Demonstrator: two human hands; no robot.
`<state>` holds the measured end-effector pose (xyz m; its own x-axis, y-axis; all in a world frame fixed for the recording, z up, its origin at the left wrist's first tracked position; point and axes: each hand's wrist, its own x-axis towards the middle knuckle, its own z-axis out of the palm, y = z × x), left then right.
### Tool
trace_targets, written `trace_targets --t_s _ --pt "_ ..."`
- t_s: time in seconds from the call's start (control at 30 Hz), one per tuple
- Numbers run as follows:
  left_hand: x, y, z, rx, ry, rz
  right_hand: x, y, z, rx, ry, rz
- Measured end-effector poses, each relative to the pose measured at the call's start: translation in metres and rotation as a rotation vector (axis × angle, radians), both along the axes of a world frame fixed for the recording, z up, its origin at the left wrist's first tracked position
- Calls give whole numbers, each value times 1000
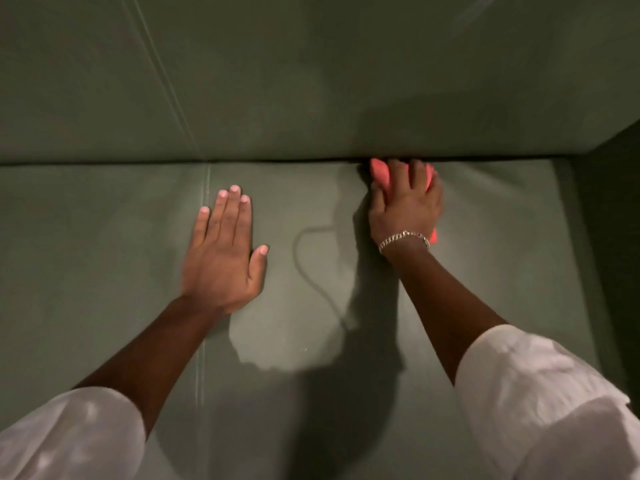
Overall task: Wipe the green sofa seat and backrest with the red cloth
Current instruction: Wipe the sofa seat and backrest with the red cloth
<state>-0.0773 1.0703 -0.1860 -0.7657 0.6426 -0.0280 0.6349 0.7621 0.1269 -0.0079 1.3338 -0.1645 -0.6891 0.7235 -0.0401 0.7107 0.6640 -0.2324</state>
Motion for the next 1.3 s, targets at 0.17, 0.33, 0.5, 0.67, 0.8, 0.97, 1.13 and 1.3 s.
trace_targets --t_s 0.17,0.33,0.5,0.67,0.8,0.97,1.13,1.3 --pt "41 -35 2 -7 -41 82 26 -68 -3 -9 -61 607" --pt "82 -79 9 -60 -106 41 151 -136 -12 15 -27 1083" --pt "58 -58 39 -39 -104 -11 127 -78 1 -87 -8 501" --pt "-42 36 117 251 200 10 69 -13 40 -137 234 13" --pt "-118 99 186 384 447 40 7 24 105 -7 789 -67" --pt "-146 126 173 350 572 111 -102 40 161 160 1068 -110" --pt "-159 130 154 406 779 95 -106 21 103 321 858 -54" --pt "-166 132 140 453 841 103 -158 34 141 62 1216 -620"
